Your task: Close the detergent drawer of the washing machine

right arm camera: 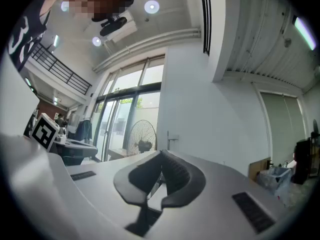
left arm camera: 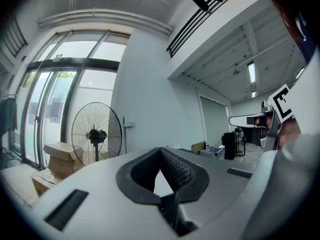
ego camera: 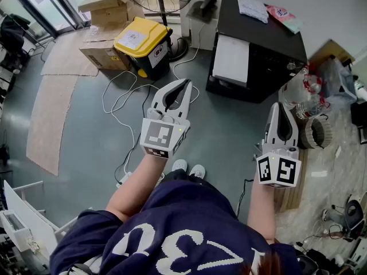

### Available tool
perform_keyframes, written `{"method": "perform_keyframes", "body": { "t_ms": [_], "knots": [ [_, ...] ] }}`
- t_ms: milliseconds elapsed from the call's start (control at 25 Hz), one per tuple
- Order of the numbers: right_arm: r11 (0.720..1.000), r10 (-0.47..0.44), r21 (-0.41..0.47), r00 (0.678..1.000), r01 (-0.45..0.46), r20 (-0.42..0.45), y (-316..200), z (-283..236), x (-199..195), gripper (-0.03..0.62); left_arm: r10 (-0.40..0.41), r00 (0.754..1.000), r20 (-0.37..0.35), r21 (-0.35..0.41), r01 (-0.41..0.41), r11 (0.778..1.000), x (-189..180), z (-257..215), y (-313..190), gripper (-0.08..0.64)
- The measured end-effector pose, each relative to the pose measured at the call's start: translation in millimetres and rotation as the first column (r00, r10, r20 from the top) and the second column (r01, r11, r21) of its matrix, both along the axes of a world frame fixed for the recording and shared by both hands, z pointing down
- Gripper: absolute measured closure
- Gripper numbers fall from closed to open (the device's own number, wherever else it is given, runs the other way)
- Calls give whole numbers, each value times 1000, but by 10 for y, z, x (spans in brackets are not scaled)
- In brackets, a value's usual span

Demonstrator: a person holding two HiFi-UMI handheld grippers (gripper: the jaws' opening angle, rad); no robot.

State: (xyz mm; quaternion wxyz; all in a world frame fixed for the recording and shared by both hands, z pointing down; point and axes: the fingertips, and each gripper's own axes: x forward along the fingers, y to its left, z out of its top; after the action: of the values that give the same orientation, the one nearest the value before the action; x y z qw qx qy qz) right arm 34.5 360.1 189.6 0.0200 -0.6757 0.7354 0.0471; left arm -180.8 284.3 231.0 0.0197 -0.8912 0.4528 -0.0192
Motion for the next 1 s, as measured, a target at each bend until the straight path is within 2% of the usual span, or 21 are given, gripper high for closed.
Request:
{"method": "perform_keyframes", "body": {
  "t_ms": [200,320,560,840,1000],
  "knots": [
    [1000,-25,18,1000,25,-2,65,3,4,578,-11,1000,-4,5,11,1000,-15,-22,34,540],
    [996,-77,46,996,75,47,121,0,1,577,-20,1000,-10,11,20,1000,-19,-21,74,540],
    [996,-86,36,995,84,56,51,25,17,577,-24,1000,-18,10,24,1000,0,-38,41,540],
    [992,-115,65,990,109,85,-279,55,-85,577,-4,1000,-26,2,5,1000,13,68,-331,540],
    [993,-95,71,993,90,72,-688,-36,-94,577,27,999,-26,18,-27,999,68,-19,-744,540]
  ]
}}
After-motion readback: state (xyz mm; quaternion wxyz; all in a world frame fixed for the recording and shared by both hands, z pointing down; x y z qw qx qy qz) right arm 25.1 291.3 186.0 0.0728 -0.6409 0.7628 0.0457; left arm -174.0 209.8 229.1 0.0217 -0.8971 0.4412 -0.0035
